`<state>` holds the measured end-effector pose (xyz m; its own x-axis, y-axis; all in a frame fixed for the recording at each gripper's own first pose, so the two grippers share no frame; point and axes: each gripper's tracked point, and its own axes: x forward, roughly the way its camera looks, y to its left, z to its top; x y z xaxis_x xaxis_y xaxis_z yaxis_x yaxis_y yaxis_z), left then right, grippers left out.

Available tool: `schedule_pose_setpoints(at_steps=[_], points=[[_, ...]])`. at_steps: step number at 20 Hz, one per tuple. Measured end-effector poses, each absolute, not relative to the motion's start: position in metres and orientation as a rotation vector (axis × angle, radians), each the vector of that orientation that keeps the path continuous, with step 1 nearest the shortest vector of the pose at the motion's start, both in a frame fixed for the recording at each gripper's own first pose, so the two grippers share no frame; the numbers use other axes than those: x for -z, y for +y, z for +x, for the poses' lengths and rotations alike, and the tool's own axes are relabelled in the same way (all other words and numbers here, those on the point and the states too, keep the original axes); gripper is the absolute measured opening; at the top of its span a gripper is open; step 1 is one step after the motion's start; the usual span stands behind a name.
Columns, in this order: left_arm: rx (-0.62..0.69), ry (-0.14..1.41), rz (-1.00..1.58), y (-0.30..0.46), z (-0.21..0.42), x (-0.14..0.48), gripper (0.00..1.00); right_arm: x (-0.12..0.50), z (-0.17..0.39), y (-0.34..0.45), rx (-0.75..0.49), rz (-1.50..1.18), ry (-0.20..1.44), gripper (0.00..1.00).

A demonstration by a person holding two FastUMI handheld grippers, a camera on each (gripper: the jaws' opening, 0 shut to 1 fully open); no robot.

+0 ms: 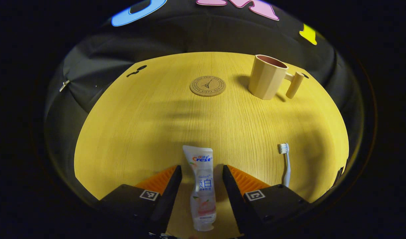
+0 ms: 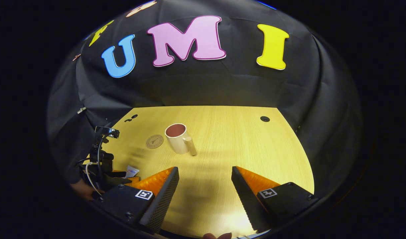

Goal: Put the toothbrush and toothpaste on the desktop into the cup, then pick up the cup and place it on the coaster on the desktop.

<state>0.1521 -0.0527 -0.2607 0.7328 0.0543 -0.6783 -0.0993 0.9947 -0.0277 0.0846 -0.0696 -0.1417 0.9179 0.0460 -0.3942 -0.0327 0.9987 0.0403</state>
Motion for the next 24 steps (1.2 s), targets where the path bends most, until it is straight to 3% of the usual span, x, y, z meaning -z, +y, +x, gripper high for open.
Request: schedule_pose_setpoints(at_steps=[2,4,5,6,7,8,12,17,19,20,24], points=[[-0.083,0.752,-0.068,-0.054,0.152,0.262,0.7,0.145,0.083,-0.068,-0.045,0.034,0.413,0.98],[-0.084,0.758,-0.077,-0.055,0.151,0.261,0.41,0.148,0.081,-0.065,-0.051,0.036,0.425,0.98],[-0.074,0.762,-0.076,-0.056,0.151,0.26,0.45,0.151,0.079,-0.061,-0.057,0.033,0.438,0.98],[-0.058,0.762,-0.071,-0.058,0.151,0.261,0.37,0.155,0.078,-0.057,-0.067,0.028,0.451,0.98],[-0.034,0.759,-0.068,-0.059,0.151,0.261,0.41,0.158,0.077,-0.051,-0.08,0.023,0.463,0.99],[-0.015,0.756,-0.074,-0.06,0.149,0.26,0.34,0.16,0.075,-0.044,-0.093,0.02,0.475,0.98],[0.027,0.741,-0.119,-0.058,0.135,0.25,0.28,0.182,0.066,-0.016,-0.124,0.008,0.544,0.99],[0.087,0.634,-0.071,-0.052,0.113,0.208,0.27,0.214,0.059,0.023,-0.146,0.027,0.654,0.99],[0.093,0.613,-0.09,-0.046,0.101,0.195,0.31,0.224,0.063,0.039,-0.151,0.025,0.672,0.98],[0.091,0.608,-0.098,-0.042,0.095,0.191,0.27,0.23,0.064,0.045,-0.15,0.017,0.682,0.98],[0.083,0.596,-0.124,-0.023,0.072,0.181,0.27,0.259,0.071,0.063,-0.142,-0.031,0.725,0.99]])
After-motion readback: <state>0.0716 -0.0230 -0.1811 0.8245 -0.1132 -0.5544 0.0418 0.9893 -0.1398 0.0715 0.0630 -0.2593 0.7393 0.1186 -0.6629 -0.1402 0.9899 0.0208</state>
